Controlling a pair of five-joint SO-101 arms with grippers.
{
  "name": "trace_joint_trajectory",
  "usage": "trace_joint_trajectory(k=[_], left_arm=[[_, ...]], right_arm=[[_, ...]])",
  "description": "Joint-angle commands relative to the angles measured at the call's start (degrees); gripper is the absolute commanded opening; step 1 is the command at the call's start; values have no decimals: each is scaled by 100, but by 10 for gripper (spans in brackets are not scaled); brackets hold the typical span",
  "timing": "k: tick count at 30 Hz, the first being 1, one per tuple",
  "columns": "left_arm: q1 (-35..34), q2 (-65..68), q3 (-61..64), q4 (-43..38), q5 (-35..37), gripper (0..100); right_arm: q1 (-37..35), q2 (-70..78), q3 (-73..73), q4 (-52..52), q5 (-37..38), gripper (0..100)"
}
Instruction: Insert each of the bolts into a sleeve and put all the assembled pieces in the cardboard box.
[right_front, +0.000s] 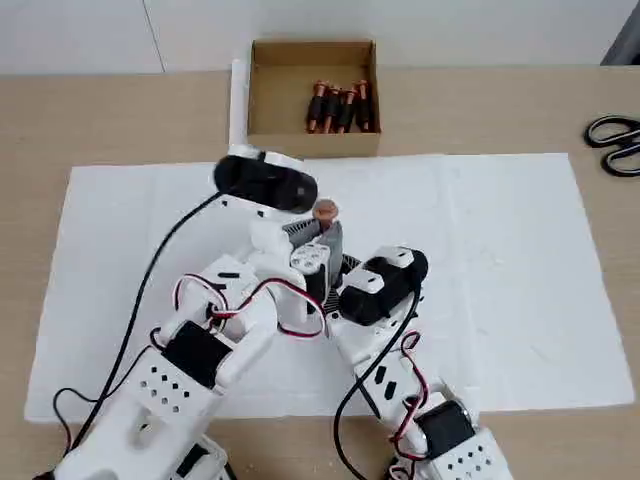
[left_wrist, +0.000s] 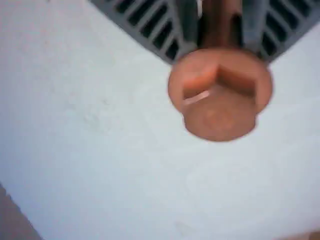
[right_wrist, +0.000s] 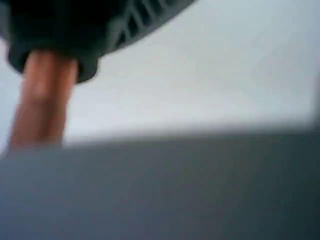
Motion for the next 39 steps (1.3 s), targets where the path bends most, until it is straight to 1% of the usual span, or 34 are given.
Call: trace_joint_trajectory(k=[1,7,14,21,26,29,34,36,39], left_arm=[[9,-158,-75,185,-114,5],[9,-158,-40,211,-123,5],[18,-158,-303,941,-123,5],[18,-158,-286,1011,-123,5],[18,-158,-330,1292,-114,8],[18,-158,-418,1521,-114,66],[0,-158,-611,2075,-97,231],[-18,-158,-637,2145,-97,262],[-26,-167,-708,2145,-97,269]], right_arm=[[-4,-40,44,-136,-35,4],[-4,-40,44,-136,-35,4],[-4,-40,44,-136,-35,4],[-4,-40,44,-136,-35,4],[-4,-40,44,-127,-35,4],[-4,-40,44,-127,-35,4],[-4,-40,44,-127,-35,4],[-4,-40,44,-127,-35,4],[-4,-40,44,-66,-35,4]])
